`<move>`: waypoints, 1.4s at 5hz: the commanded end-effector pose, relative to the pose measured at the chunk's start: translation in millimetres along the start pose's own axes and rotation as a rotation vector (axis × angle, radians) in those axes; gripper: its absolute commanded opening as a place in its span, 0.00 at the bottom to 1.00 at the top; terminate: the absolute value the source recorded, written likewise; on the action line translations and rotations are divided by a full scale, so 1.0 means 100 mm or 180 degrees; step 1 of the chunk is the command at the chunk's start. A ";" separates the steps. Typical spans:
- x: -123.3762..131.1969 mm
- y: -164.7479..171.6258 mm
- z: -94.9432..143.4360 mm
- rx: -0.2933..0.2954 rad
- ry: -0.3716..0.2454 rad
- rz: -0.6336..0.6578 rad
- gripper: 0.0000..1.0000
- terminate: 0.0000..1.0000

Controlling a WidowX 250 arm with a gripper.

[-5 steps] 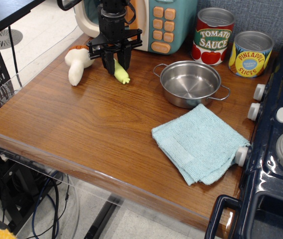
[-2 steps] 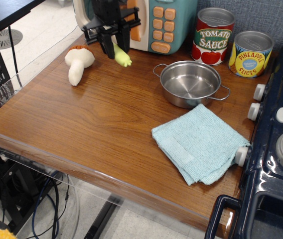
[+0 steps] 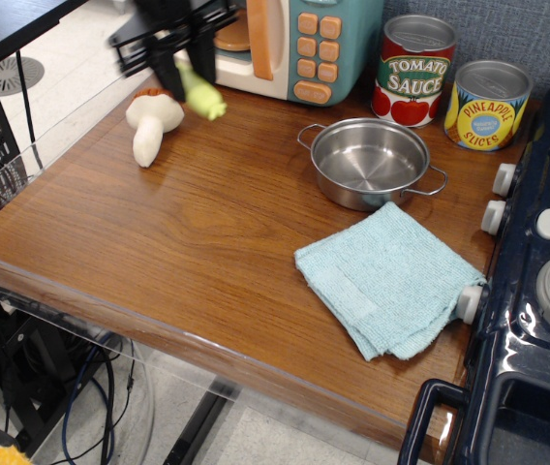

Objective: Move the spoon near the corner of the table.

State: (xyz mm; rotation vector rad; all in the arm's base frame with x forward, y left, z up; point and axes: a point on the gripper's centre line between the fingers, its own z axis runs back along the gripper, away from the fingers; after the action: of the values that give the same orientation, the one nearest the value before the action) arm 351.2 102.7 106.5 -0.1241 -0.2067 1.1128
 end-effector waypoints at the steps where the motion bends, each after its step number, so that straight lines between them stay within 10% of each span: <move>1: -0.08 0.58 0.36 -0.0239 -0.0075 0.0548 0.00 0.00; 3: -0.05 0.99 0.02 0.0281 -0.0074 0.0924 0.00 0.00; 7: -0.20 1.15 -0.66 0.0678 0.0178 0.0967 0.00 0.00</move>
State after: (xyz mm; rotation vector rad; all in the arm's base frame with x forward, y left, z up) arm 255.9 133.2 14.1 0.0051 0.0108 1.4184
